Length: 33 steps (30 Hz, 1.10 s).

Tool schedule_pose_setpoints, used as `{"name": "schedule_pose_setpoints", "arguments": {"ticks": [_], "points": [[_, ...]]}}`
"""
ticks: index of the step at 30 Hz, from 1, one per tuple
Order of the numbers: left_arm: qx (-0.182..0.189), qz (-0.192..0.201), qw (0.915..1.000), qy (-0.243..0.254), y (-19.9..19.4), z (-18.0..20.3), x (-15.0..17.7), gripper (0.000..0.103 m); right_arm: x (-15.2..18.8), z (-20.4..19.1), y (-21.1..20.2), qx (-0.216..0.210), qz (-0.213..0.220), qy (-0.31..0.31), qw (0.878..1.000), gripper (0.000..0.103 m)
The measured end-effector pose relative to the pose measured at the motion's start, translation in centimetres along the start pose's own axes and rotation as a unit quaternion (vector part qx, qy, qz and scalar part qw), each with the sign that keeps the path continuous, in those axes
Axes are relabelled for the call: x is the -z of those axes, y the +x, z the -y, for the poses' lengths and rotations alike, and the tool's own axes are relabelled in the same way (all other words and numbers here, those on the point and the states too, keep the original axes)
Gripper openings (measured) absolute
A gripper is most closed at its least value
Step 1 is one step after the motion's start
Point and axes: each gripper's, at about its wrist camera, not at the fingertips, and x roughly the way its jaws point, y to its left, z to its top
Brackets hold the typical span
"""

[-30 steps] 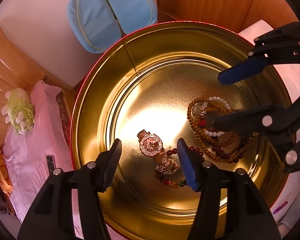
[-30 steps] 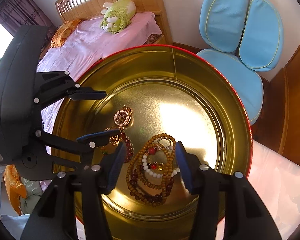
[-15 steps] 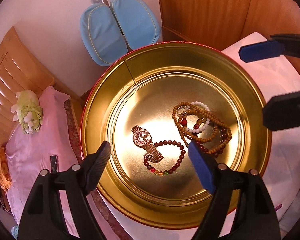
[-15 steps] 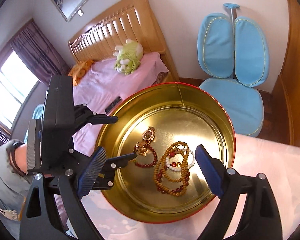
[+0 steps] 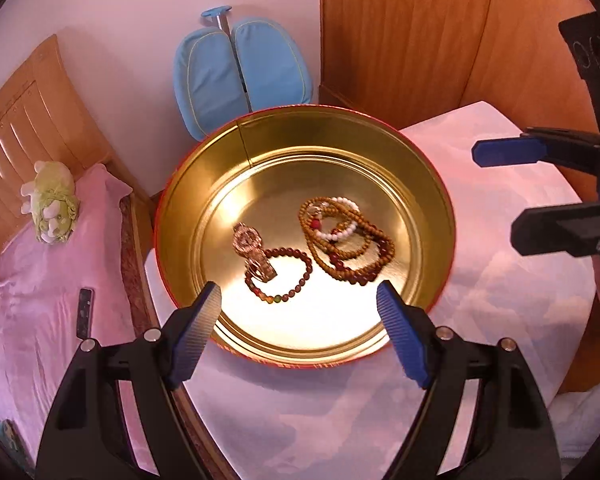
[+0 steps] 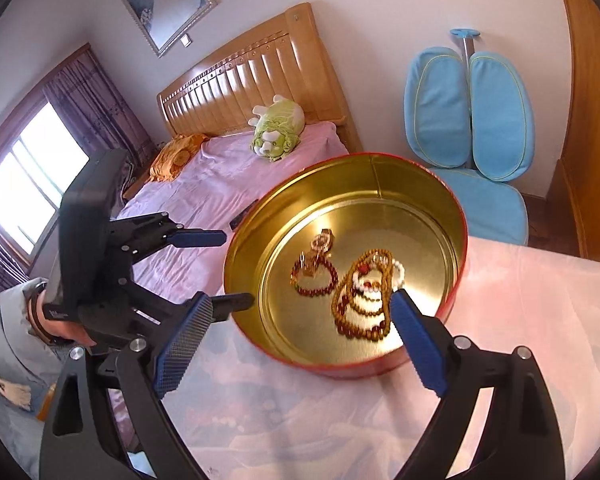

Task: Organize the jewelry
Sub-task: 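Withdraw both tools from the tin toward the purple tube and silver earring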

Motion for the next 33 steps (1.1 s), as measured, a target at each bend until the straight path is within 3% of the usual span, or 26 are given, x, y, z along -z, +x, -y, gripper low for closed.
{"name": "schedule_pose_setpoints", "arguments": {"ticks": [4, 12, 21, 28, 33], "points": [[0.032, 0.000, 0.9994, -0.010, -1.2, 1.2, 3.4, 0.078, 2.9, -1.0, -0.5, 0.009, -0.012, -0.017, 1.000, 0.092], [0.047, -0.017, 0.9987, -0.010, -1.9, 4.8, 9.5, 0.078, 8.7, -2.6, -0.8, 0.005, -0.040, -0.021, 0.999, 0.092], [0.050, -0.083, 0.9920, 0.080, -0.7, 10.5, 15.9, 0.078, 15.4, -5.3, -0.1, 0.027, -0.103, -0.081, 0.991, 0.091], [0.057, -0.098, 0.9927, 0.041, -0.3, 11.4, 18.8, 0.078, 19.4, -5.9, 0.1, 0.038, -0.124, -0.098, 0.987, 0.091], [0.035, -0.094, 0.9943, 0.035, -0.2, 12.3, 20.2, 0.078, 21.2, -6.3, 0.7, 0.058, -0.133, -0.115, 0.983, 0.089]]}}
